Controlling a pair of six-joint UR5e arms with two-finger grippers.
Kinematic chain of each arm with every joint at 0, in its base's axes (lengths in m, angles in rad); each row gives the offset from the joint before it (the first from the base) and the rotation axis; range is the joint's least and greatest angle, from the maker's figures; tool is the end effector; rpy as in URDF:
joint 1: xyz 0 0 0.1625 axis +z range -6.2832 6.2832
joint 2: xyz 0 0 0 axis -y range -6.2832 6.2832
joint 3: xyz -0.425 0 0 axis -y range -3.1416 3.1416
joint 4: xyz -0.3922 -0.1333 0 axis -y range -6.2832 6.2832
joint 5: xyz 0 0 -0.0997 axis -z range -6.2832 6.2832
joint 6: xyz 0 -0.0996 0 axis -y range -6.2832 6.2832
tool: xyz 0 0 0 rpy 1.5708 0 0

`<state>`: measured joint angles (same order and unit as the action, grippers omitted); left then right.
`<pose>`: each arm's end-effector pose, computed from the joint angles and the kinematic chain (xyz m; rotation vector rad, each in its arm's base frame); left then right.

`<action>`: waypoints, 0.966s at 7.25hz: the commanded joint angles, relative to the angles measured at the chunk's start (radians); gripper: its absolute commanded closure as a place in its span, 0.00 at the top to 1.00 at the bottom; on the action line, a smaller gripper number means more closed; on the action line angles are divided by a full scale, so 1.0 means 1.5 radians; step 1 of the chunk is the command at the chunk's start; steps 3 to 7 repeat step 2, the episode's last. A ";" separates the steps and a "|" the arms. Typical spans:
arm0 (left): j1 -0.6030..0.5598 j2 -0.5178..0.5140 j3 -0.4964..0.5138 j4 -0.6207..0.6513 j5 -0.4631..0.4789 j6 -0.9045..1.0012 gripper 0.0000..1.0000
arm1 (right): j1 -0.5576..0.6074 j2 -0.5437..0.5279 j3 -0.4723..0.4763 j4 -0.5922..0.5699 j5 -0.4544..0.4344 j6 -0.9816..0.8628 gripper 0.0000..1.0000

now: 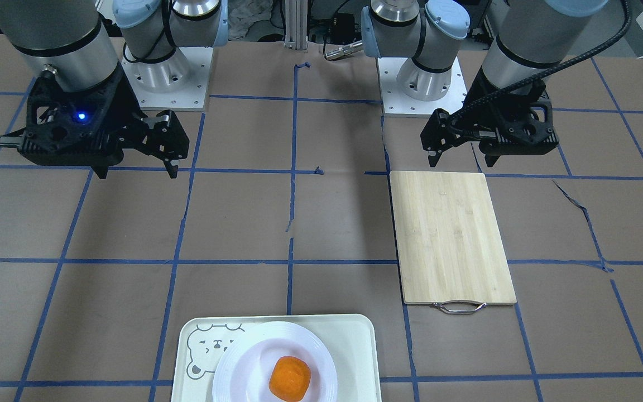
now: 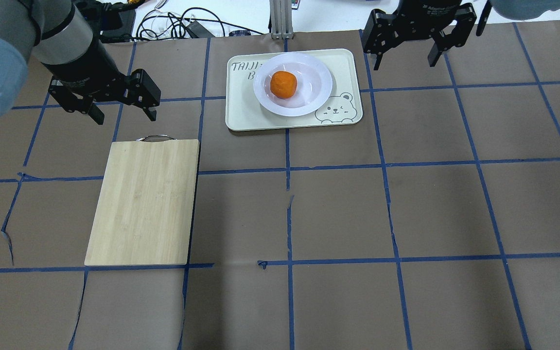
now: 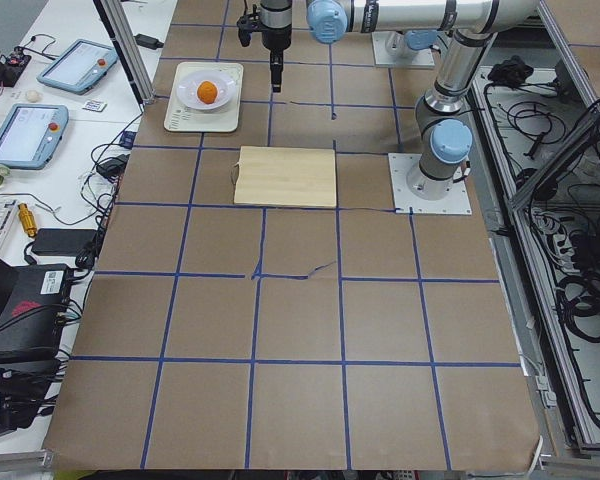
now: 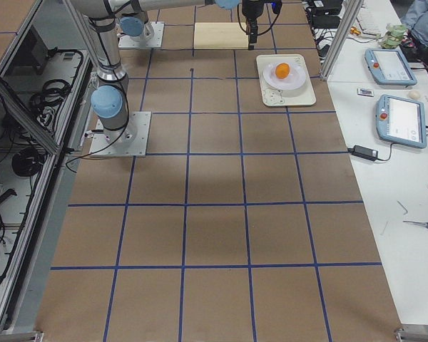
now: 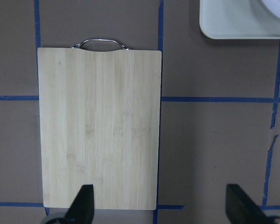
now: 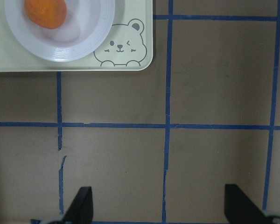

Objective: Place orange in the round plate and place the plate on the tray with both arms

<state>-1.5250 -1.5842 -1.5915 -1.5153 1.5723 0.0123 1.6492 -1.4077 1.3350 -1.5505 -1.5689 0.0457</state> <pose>-0.1101 -0.5050 0.4766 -0.0526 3.1388 -0.0335 0.1773 -0.5528 0.5161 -0.0513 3.1350 -0.0818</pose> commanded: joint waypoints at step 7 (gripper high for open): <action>0.002 0.004 0.004 0.001 0.001 0.000 1.00 | 0.002 0.003 0.009 -0.005 -0.002 0.000 1.00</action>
